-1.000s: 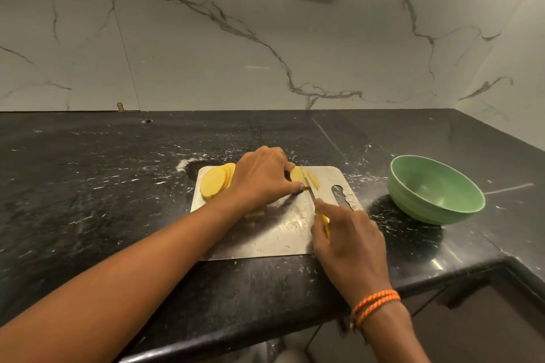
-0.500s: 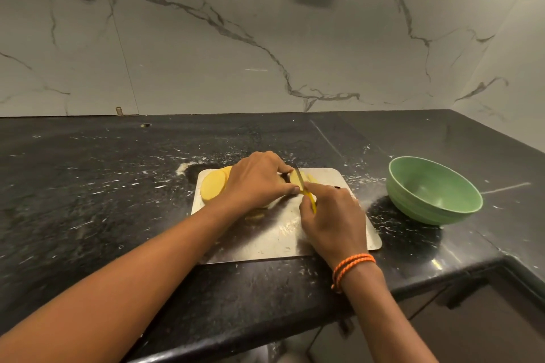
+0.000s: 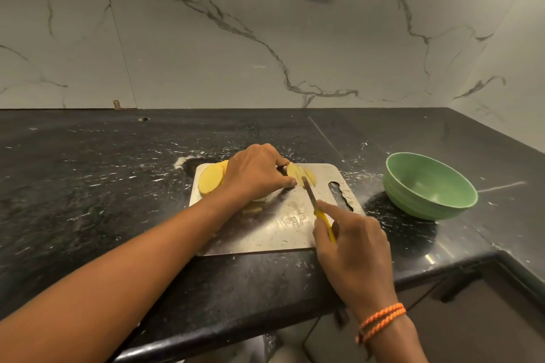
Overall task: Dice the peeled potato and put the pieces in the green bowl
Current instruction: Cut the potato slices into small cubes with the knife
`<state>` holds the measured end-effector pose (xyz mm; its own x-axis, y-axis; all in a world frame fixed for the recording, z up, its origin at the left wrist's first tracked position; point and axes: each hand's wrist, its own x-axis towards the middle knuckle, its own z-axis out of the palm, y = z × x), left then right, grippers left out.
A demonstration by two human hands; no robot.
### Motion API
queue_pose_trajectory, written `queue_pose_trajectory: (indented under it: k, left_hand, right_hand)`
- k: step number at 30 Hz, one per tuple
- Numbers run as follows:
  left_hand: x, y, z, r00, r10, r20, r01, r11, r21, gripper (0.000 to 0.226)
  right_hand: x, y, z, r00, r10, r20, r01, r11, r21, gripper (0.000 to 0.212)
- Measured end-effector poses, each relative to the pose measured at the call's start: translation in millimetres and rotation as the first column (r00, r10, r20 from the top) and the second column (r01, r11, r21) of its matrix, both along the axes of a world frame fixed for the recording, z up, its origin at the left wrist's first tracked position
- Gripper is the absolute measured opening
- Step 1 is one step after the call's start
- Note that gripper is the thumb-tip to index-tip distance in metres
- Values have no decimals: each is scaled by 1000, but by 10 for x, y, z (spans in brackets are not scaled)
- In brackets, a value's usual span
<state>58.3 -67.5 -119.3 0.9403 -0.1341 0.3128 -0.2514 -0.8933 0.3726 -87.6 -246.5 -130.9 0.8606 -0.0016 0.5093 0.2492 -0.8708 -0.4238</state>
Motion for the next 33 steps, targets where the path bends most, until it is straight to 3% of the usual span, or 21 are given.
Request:
queue_pose_trajectory:
  k: [4,16,21,27,30,33]
  left_hand:
    - [-20,46,-2,1000,24,9,-23,998,-51,40]
    - [-52,20,-21,995,88,49,-88,996,-13,28]
    - [-64,18,-16,990,130,45,-126,989,-73,20]
    - [-96,22,-1,993,106,43,-103,992,-71,29]
    - [-117,26,17,995,93,43,-90,993,-70,29]
    - [-136,32,25,997,66,50,-62,994,-85,30]
  right_hand:
    - [320,137,60,998,-23,64,25,999,-28,29]
    - [774,378,-44,999,-14,-46,6,988,-155,27]
    - [711,360,-63,999,2,34,2,993,-117,22]
    - [685,307,-52,994,-11,112,20,997,-76,24]
    - [689,273,-67,998,5,68,-6,1000,1,26]
    - [718,218,-28,997,9,-71,0,992,128,30]
